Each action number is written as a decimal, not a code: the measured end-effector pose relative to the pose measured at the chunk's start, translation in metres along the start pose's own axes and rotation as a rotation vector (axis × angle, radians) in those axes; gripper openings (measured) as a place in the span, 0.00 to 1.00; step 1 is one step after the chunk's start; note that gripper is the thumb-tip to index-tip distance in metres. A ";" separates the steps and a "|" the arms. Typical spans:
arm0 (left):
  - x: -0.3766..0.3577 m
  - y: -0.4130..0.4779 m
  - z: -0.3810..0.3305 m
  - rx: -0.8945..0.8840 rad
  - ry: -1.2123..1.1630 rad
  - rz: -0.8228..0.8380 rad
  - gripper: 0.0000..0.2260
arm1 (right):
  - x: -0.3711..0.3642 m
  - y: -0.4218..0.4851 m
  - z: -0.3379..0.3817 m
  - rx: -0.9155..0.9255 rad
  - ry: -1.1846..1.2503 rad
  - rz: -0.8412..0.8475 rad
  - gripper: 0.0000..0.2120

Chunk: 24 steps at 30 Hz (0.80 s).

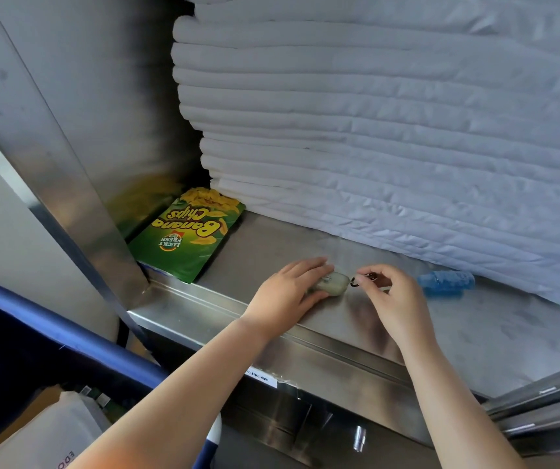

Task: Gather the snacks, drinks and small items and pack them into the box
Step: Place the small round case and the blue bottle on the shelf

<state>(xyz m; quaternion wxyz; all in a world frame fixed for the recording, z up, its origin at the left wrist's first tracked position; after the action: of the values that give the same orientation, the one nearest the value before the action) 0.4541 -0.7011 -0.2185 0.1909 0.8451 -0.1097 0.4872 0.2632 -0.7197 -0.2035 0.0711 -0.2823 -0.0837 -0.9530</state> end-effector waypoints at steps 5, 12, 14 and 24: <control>0.000 -0.001 0.000 -0.013 0.019 -0.003 0.18 | 0.002 -0.004 -0.007 -0.029 -0.077 0.013 0.01; 0.001 -0.001 0.005 0.001 0.049 0.032 0.19 | -0.006 -0.003 -0.002 0.086 -0.374 0.049 0.14; 0.004 -0.002 0.009 0.009 0.065 0.039 0.19 | -0.014 0.000 0.003 0.114 -0.337 0.117 0.20; 0.021 -0.029 0.046 0.296 0.148 -0.030 0.24 | -0.050 0.034 0.022 0.137 -0.400 0.103 0.17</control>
<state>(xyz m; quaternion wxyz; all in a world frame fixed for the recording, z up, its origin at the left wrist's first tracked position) 0.5117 -0.6942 -0.2270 0.0791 0.8275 -0.0098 0.5558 0.3222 -0.7442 -0.2087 0.1208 -0.4644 -0.1459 -0.8651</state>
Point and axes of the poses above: each hand's wrist, its own y-axis towards the middle knuckle, its own x-axis out of the back of the hand, z = x × y, the point moved 2 cm from there along y, towards the middle knuckle, and after that the axes turned 11 degrees about z, right-handed, at the moved point
